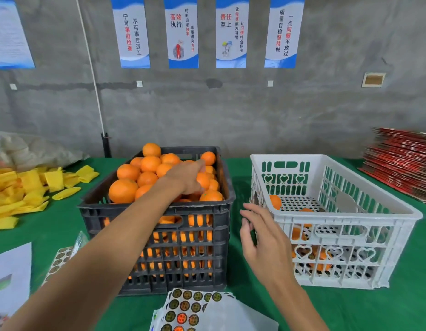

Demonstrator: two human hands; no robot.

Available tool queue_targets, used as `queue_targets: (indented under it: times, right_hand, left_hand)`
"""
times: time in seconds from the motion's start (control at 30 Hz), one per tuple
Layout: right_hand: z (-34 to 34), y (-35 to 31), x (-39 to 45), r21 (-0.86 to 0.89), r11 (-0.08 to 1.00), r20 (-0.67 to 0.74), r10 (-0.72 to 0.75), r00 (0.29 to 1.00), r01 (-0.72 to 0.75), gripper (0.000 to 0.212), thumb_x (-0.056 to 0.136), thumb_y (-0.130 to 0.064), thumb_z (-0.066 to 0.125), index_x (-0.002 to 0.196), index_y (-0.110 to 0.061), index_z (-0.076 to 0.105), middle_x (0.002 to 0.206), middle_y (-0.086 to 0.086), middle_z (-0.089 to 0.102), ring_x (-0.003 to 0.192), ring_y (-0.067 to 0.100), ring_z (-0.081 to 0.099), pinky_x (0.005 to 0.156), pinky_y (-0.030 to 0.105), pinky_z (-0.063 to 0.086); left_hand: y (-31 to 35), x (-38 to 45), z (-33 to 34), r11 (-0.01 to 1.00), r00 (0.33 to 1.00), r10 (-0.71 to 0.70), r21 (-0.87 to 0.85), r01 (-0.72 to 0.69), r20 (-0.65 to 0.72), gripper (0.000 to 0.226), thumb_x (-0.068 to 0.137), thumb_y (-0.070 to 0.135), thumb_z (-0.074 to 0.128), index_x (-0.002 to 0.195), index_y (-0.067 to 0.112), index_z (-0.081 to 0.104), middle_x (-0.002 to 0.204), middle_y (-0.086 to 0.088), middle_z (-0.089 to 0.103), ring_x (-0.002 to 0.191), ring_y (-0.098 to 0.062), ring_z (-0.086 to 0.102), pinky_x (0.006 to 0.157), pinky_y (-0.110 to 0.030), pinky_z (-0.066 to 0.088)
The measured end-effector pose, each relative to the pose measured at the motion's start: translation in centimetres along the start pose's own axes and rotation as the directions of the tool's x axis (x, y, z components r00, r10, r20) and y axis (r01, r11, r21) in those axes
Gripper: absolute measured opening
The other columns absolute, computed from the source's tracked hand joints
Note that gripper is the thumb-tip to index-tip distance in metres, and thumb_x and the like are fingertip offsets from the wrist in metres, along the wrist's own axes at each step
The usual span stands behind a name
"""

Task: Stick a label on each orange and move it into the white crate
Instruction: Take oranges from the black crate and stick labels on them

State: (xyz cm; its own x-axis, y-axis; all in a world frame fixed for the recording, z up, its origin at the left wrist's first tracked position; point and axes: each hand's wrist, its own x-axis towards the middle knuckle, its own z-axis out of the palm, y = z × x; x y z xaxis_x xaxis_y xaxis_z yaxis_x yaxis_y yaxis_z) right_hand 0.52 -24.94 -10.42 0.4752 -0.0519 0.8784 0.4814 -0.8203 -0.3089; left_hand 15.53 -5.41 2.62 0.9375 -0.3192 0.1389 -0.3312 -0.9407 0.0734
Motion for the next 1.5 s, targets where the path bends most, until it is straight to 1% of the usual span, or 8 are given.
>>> queue_targets:
  times: [0.2, 0.37, 0.53, 0.67, 0.83, 1.03, 1.27, 1.5]
  right_hand:
    - [0.5, -1.0, -1.2, 0.251, 0.968, 0.027, 0.004, 1.0, -0.01, 0.028, 0.101, -0.012, 0.058, 0.127, -0.01, 0.067, 0.125, -0.008, 0.063, 0.1, 0.004, 0.064, 0.091, 0.027, 0.055]
    - [1.7, -1.6, -2.9, 0.283, 0.959, 0.068, -0.012, 0.998, -0.008, 0.025, 0.103, -0.015, 0.056, 0.126, -0.011, 0.064, 0.117, -0.006, 0.064, 0.096, 0.004, 0.063, 0.079, 0.021, 0.053]
    - [2.2, -0.3, -7.0, 0.18, 0.983, 0.332, -0.092, 0.939, 0.032, 0.009, 0.097, -0.02, 0.055, 0.098, -0.017, 0.063, 0.085, -0.008, 0.059, 0.067, 0.006, 0.046, 0.058, 0.023, 0.041]
    - [3.3, 1.6, -10.0, 0.007, 1.0, 0.696, 0.009, 0.718, -0.02, 0.031, 0.099, -0.04, 0.047, 0.117, -0.026, 0.069, 0.111, -0.012, 0.067, 0.099, 0.011, 0.061, 0.081, 0.029, 0.051]
    - [4.1, 2.4, -11.8, 0.04, 0.984, 0.784, 0.076, 0.616, -0.172, 0.056, 0.095, -0.066, 0.053, 0.129, -0.025, 0.069, 0.111, -0.017, 0.051, 0.092, -0.006, 0.045, 0.081, 0.011, 0.037]
    - [4.9, 2.3, -11.6, 0.085, 0.886, 0.75, 0.245, 0.614, -0.456, 0.032, 0.092, -0.044, 0.074, 0.113, -0.021, 0.08, 0.097, -0.013, 0.057, 0.082, 0.005, 0.054, 0.072, 0.013, 0.042]
    - [5.0, 2.5, -11.3, 0.066, 0.889, 0.778, 0.238, 0.581, -0.453, 0.017, 0.1, -0.03, 0.065, 0.099, -0.021, 0.08, 0.095, -0.011, 0.054, 0.086, 0.005, 0.055, 0.076, 0.017, 0.045]
    - [4.6, 2.3, -11.0, 0.016, 0.924, 0.828, 0.201, 0.523, -0.381, 0.047, 0.092, -0.06, 0.065, 0.124, -0.027, 0.073, 0.094, -0.014, 0.043, 0.081, 0.007, 0.047, 0.071, 0.017, 0.04]
  left_hand:
    - [2.1, -7.3, 2.4, 0.888, 0.758, 0.0, -0.349, -0.3, -0.653, 0.072, 0.081, 0.056, 0.081, 0.143, 0.031, 0.053, 0.116, 0.002, 0.056, 0.102, -0.015, 0.053, 0.085, -0.025, 0.043]
    - [2.7, -13.9, 8.6, 0.798, 0.525, 0.212, -0.164, -0.579, -0.824, 0.072, 0.088, 0.047, 0.08, 0.148, 0.017, 0.052, 0.135, -0.007, 0.049, 0.126, -0.009, 0.05, 0.101, -0.019, 0.042]
    - [1.5, -18.0, 16.3, 0.697, 0.76, 0.173, -0.468, -0.544, -0.626, 0.072, 0.089, 0.048, 0.078, 0.15, 0.029, 0.045, 0.141, 0.003, 0.045, 0.129, -0.01, 0.053, 0.096, -0.019, 0.05]
    - [0.9, -20.0, 20.6, 0.509, 0.954, -0.049, -0.829, -0.231, -0.296, 0.06, 0.094, 0.065, 0.062, 0.147, 0.054, 0.037, 0.126, 0.01, 0.06, 0.104, -0.015, 0.069, 0.08, -0.029, 0.059]
    - [0.6, -20.0, 22.7, 0.385, 0.977, -0.034, -0.904, -0.183, -0.212, 0.049, 0.102, 0.065, 0.045, 0.147, 0.05, 0.029, 0.091, -0.006, 0.077, 0.084, -0.026, 0.076, 0.081, -0.039, 0.061]
    - [0.6, -19.9, 24.0, 0.425, 0.991, 0.035, -0.895, -0.134, -0.132, 0.044, 0.102, 0.069, 0.04, 0.141, 0.061, 0.021, 0.095, 0.001, 0.077, 0.088, -0.019, 0.076, 0.087, -0.041, 0.057]
    - [0.6, -19.6, 24.6, 0.492, 0.988, 0.083, -0.857, -0.153, -0.129, 0.043, 0.104, 0.068, 0.036, 0.143, 0.055, 0.024, 0.095, 0.004, 0.075, 0.091, -0.015, 0.073, 0.08, -0.015, 0.049]
    - [0.7, -19.6, 24.5, 0.49, 0.993, 0.034, -0.864, -0.117, -0.115, 0.045, 0.101, 0.072, 0.035, 0.142, 0.057, 0.024, 0.095, 0.004, 0.075, 0.093, -0.016, 0.073, 0.085, -0.033, 0.054]
